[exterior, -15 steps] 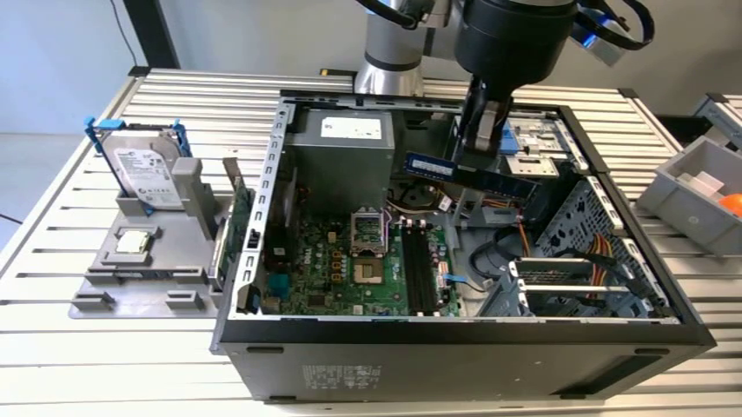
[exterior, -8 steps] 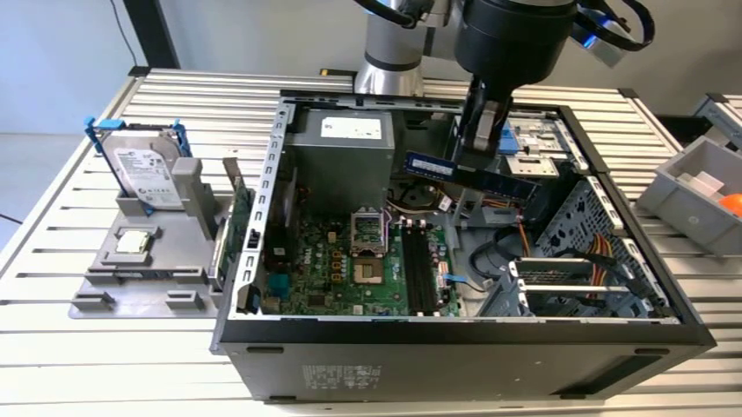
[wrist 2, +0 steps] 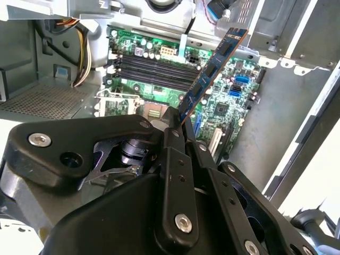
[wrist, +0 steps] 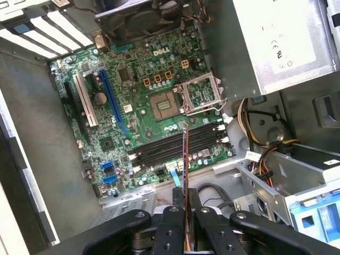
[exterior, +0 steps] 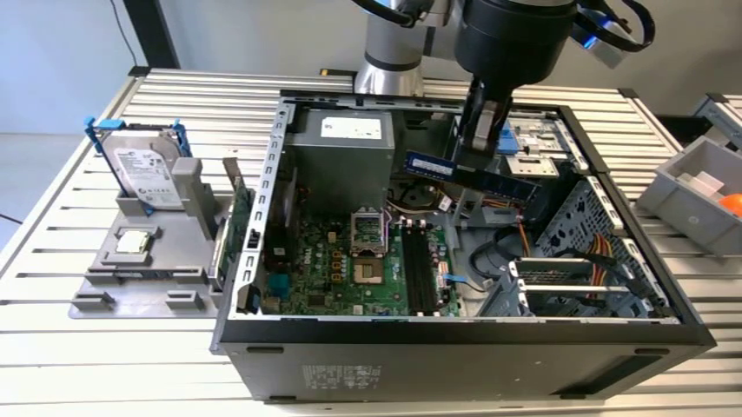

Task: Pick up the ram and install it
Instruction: 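Insert the ram into the slot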

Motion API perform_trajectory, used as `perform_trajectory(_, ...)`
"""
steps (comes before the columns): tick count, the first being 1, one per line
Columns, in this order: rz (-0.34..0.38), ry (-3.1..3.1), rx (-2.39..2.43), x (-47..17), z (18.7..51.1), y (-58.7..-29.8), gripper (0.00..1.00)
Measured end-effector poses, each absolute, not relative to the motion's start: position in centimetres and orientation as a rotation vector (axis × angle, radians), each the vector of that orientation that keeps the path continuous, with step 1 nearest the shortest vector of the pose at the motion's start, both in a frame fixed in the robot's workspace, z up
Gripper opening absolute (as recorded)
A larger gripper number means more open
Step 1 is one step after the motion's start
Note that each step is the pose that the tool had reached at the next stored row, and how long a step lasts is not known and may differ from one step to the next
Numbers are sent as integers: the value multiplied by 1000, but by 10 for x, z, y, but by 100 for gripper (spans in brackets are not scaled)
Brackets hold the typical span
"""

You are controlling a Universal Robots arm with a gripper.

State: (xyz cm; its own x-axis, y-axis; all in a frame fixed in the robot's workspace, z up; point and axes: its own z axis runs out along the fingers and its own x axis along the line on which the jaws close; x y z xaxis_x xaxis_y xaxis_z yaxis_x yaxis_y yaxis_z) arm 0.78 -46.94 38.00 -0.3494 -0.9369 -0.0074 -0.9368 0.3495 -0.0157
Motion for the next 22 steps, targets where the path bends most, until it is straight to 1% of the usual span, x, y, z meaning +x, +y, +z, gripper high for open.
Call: perform_trajectory(22,-14,2608,-1725,8,380,-469,0)
